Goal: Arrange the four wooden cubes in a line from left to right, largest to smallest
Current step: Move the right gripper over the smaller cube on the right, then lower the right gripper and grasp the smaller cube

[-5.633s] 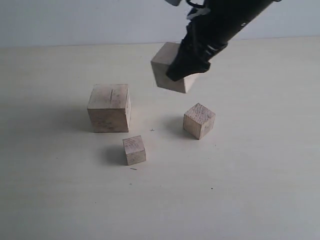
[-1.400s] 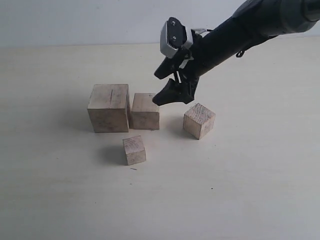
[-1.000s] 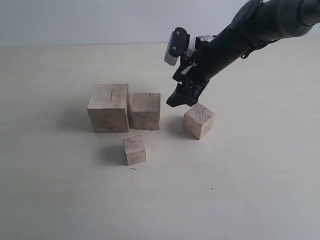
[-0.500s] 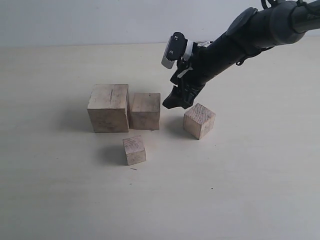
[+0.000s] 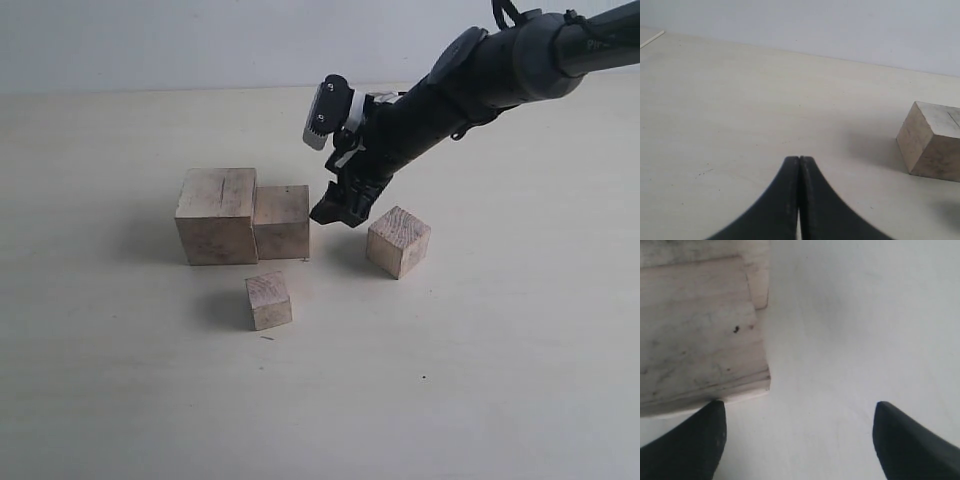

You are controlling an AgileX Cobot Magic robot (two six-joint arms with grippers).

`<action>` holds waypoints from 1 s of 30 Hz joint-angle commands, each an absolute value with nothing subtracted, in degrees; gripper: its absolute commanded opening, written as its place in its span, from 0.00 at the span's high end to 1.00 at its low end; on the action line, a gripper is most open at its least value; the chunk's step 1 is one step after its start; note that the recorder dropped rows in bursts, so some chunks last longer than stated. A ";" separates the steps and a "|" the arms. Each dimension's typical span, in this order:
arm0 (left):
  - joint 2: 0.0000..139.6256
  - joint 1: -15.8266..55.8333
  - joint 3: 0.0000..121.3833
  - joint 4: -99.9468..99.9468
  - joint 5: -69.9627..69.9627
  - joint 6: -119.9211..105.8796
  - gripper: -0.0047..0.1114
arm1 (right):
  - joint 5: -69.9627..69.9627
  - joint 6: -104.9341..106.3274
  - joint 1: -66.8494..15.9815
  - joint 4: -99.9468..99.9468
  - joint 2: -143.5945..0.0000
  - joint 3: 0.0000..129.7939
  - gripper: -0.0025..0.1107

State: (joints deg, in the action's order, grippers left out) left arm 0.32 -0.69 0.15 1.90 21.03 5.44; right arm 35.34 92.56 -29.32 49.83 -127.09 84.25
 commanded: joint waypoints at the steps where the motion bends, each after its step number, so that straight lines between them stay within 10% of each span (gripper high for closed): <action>1: 0.00 -0.37 0.00 1.68 20.58 5.21 0.96 | 34.99 89.18 -29.50 50.09 -127.16 84.43 0.31; 30: 0.00 -0.37 0.00 1.68 20.58 5.21 0.96 | 57.32 17.95 -29.50 11.74 -112.26 84.43 0.31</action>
